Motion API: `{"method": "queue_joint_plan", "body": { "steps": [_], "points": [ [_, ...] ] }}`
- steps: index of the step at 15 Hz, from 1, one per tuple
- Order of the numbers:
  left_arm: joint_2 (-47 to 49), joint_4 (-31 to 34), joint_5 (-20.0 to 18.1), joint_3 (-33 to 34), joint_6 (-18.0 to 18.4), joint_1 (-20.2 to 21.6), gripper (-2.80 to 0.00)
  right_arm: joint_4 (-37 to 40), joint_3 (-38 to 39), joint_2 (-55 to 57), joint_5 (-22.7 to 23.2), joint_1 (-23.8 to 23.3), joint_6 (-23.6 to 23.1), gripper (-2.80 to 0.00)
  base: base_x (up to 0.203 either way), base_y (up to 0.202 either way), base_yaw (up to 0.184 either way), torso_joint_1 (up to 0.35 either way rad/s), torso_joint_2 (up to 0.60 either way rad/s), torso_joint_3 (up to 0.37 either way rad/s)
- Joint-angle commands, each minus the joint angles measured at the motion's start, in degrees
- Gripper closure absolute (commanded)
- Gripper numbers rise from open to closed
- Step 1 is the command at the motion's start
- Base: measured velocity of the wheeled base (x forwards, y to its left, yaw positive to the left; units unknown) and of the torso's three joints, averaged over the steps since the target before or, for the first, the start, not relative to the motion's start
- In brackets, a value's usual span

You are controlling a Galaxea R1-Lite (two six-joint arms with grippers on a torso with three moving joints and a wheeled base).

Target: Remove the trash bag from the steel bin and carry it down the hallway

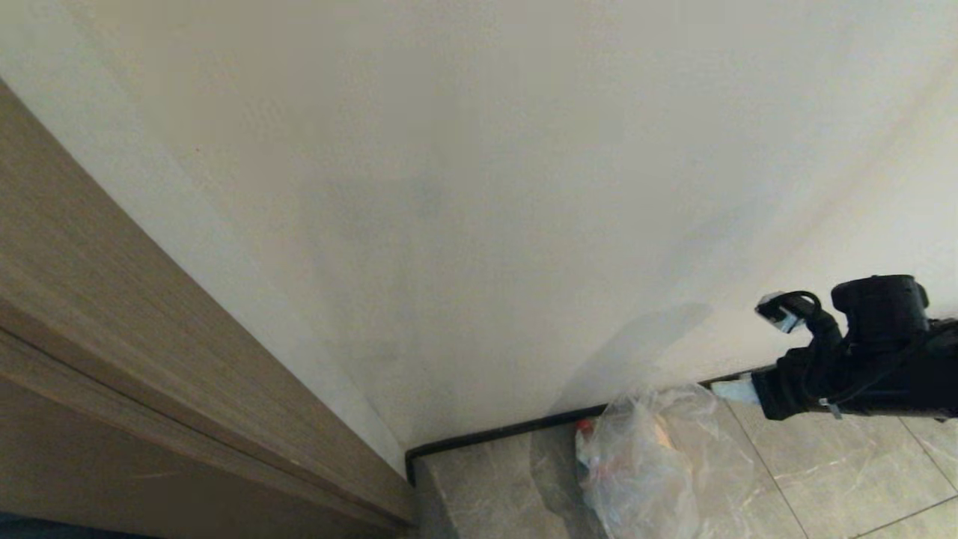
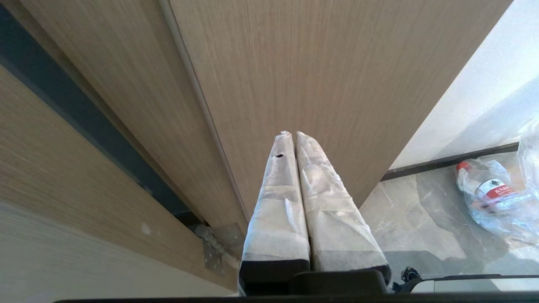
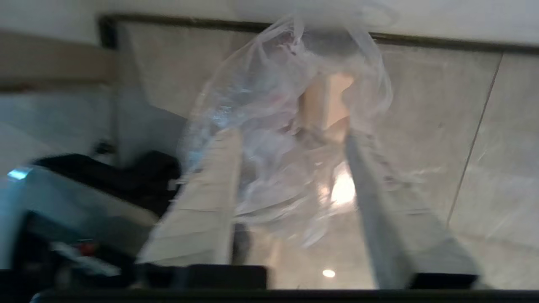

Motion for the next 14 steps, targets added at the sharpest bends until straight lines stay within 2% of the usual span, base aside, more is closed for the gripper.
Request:
{"method": "queue_joint_plan", "body": {
  "steps": [1, 5, 8, 11, 14],
  "points": [
    [0.0, 0.0, 0.0, 0.0, 0.0, 0.0, 0.0, 2.9, 1.0, -11.0, 0.3, -0.7, 2.3, 0.0, 0.0, 0.0, 0.0, 0.0, 0.0, 0.0],
    [0.0, 0.0, 0.0, 0.0, 0.0, 0.0, 0.0, 6.8, 4.3, -27.5, -0.9, -2.1, 7.3, 0.0, 0.0, 0.0, 0.0, 0.0, 0.0, 0.0],
    [0.0, 0.0, 0.0, 0.0, 0.0, 0.0, 0.0, 15.5, 8.1, -45.8, -2.8, -4.2, 9.7, 0.0, 0.0, 0.0, 0.0, 0.0, 0.0, 0.0],
    [0.0, 0.0, 0.0, 0.0, 0.0, 0.0, 0.0, 19.4, 19.4, -65.8, -6.9, -3.3, 11.3, 0.0, 0.0, 0.0, 0.0, 0.0, 0.0, 0.0],
    [0.0, 0.0, 0.0, 0.0, 0.0, 0.0, 0.0, 15.1, 34.7, -79.7, -12.3, 1.5, 12.1, 0.0, 0.0, 0.0, 0.0, 0.0, 0.0, 0.0]
  ]
}}
